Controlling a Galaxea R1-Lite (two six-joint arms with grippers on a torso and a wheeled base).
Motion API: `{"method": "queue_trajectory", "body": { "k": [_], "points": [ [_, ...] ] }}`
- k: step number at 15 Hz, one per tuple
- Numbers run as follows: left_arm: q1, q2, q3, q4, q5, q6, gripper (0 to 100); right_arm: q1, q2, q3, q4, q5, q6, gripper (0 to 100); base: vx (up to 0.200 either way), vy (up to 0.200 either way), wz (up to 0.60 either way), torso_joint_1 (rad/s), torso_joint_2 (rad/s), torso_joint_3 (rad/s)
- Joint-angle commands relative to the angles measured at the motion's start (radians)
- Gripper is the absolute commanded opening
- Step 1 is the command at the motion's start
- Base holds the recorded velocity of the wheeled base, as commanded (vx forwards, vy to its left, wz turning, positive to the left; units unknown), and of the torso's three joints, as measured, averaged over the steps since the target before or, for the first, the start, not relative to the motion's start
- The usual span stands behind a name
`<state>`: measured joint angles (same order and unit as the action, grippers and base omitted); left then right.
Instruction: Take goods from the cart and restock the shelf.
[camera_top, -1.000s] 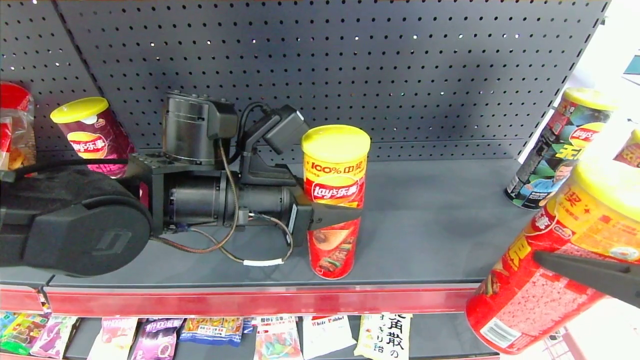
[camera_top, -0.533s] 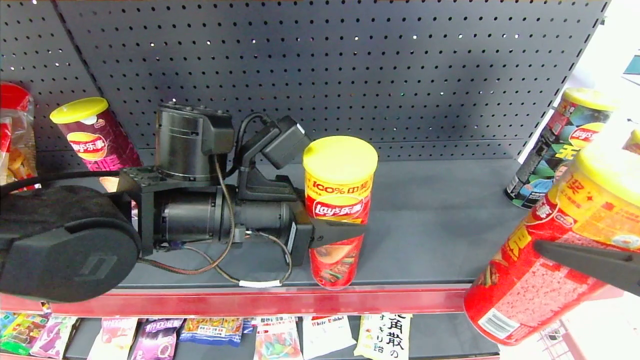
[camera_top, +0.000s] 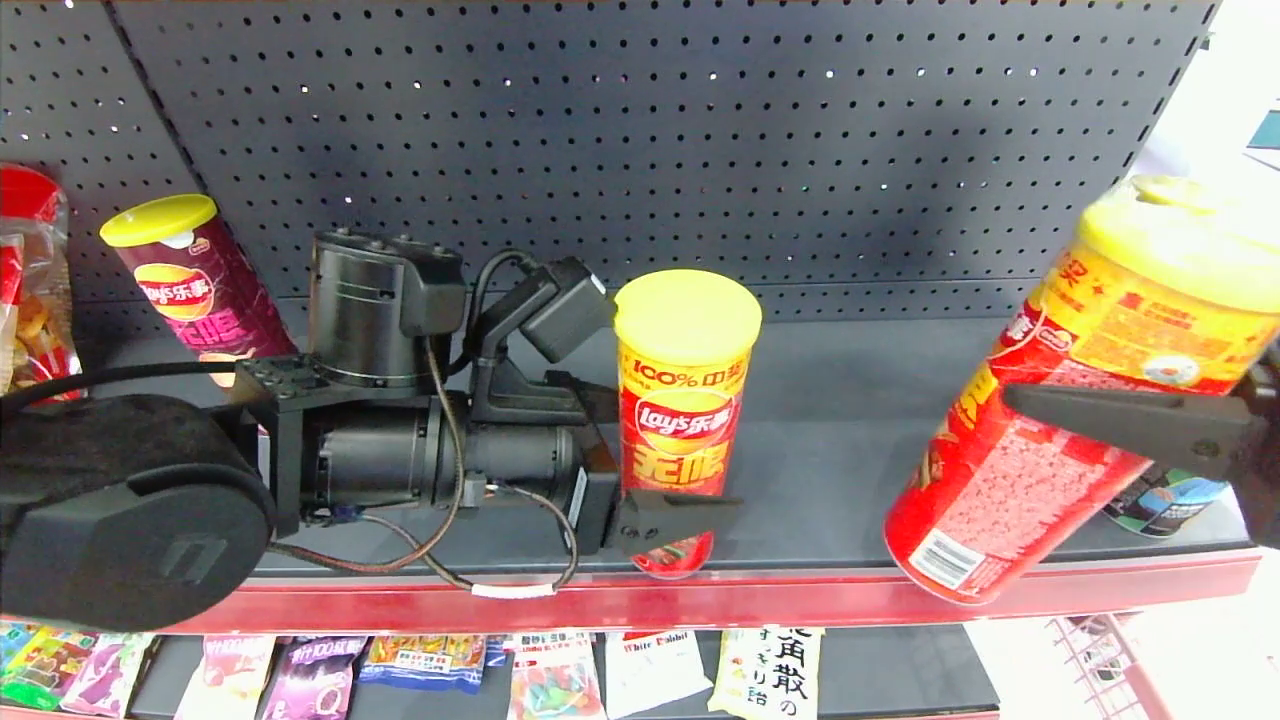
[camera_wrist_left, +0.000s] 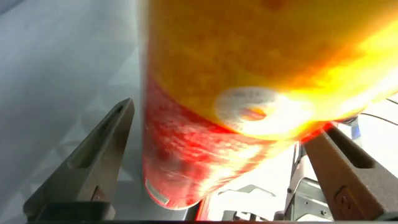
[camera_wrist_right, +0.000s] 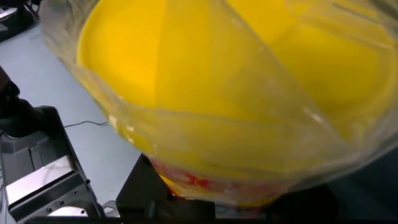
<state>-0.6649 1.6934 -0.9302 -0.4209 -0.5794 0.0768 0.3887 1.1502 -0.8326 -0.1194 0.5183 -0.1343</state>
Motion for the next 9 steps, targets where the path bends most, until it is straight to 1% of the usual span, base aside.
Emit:
{"method": "queue_trajectory", "body": {
  "k": [1, 3, 6, 8, 9],
  "points": [
    [0.001, -0.009, 0.019, -0.003, 0.004, 0.001, 100, 0.009, 0.091, -0.053, -0.002, 0.002, -0.002, 0, 0.0, 0.0, 0.0, 0.0, 0.0, 0.0],
    [0.014, -0.029, 0.048, -0.004, 0.016, 0.0, 100, 0.01, 0.174, -0.125, -0.003, 0.0, -0.01, 0, 0.0, 0.0, 0.0, 0.0, 0.0, 0.0],
    [0.059, -0.072, 0.091, -0.007, 0.016, 0.001, 100, 0.009, 0.298, -0.223, -0.005, -0.001, -0.047, 0, 0.0, 0.0, 0.0, 0.0, 0.0, 0.0],
    [0.07, -0.092, 0.11, -0.007, 0.016, 0.0, 100, 0.01, 0.336, -0.249, -0.005, 0.002, -0.048, 0, 0.0, 0.0, 0.0, 0.0, 0.0, 0.0],
    [0.08, -0.121, 0.136, -0.007, 0.016, 0.0, 100, 0.025, 0.39, -0.283, -0.005, 0.003, -0.054, 0, 0.0, 0.0, 0.0, 0.0, 0.0, 0.0]
  ]
}}
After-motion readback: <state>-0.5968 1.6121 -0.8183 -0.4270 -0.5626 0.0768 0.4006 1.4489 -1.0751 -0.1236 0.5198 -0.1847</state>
